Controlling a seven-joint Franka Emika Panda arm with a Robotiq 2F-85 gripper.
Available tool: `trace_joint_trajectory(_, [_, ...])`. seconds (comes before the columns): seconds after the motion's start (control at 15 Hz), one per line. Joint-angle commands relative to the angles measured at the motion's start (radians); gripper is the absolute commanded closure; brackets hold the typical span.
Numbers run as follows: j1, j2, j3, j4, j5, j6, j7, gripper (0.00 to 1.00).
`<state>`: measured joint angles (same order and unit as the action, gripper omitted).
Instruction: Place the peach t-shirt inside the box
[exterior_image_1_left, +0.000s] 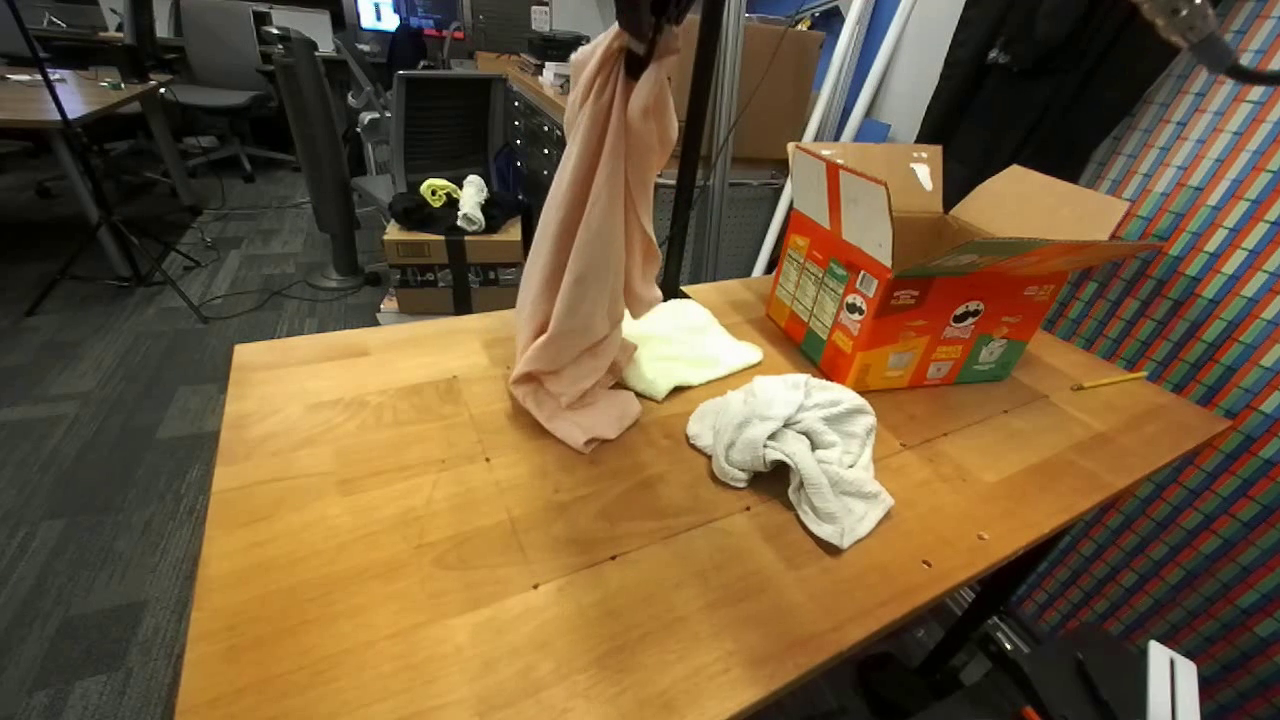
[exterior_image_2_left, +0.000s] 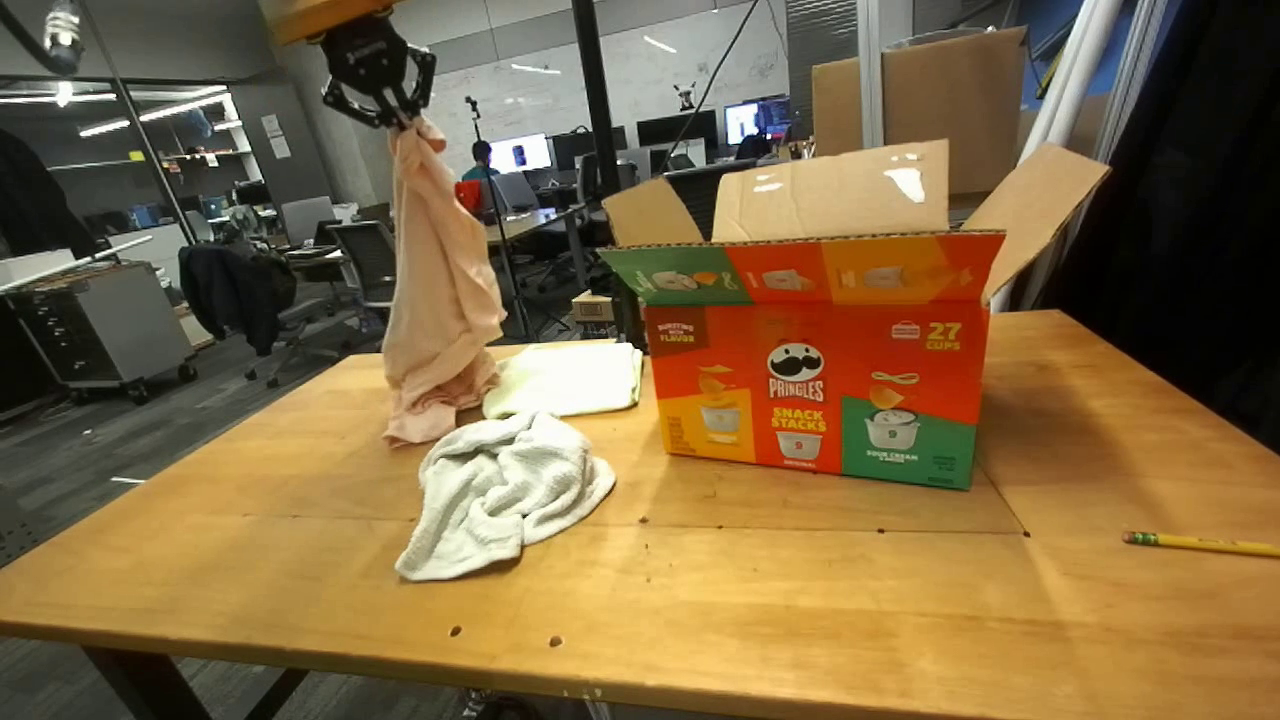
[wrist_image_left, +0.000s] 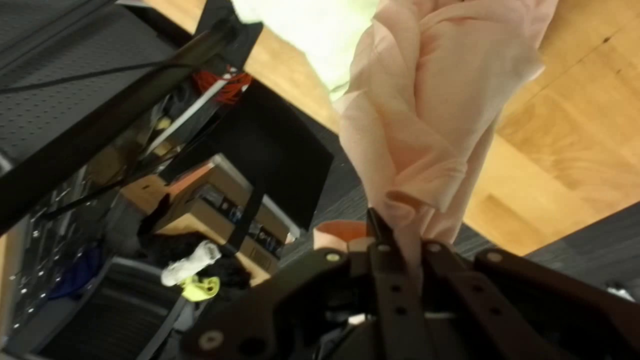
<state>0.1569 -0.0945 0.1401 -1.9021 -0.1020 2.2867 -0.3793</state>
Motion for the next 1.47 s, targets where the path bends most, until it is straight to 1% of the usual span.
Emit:
trace_joint_trajectory(0.0, [-0.03,0.008,-0.023,0.126,-0.028,0.042,0.063,0.99])
trace_joint_trajectory(0.2, [-0.064,0.001,-0.054,0.185,-0.025,0.071,0.105,0.99])
trace_joint_trajectory(0.47, [-0.115,-0.033,-0.106,0.227,-0.002,0.108,0.17,0.99])
trace_joint_trajectory(0.8, [-0.178,-0.077,-0.163,0.286,-0.011,0.144,0.269,0.99])
trace_joint_trajectory(0.93, [-0.2,-0.089,-0.174,0.314,-0.026,0.163,0.307,0.99])
trace_joint_trajectory(1.4, [-0.246,-0.114,-0.189,0.378,-0.042,0.209,0.357,0.99])
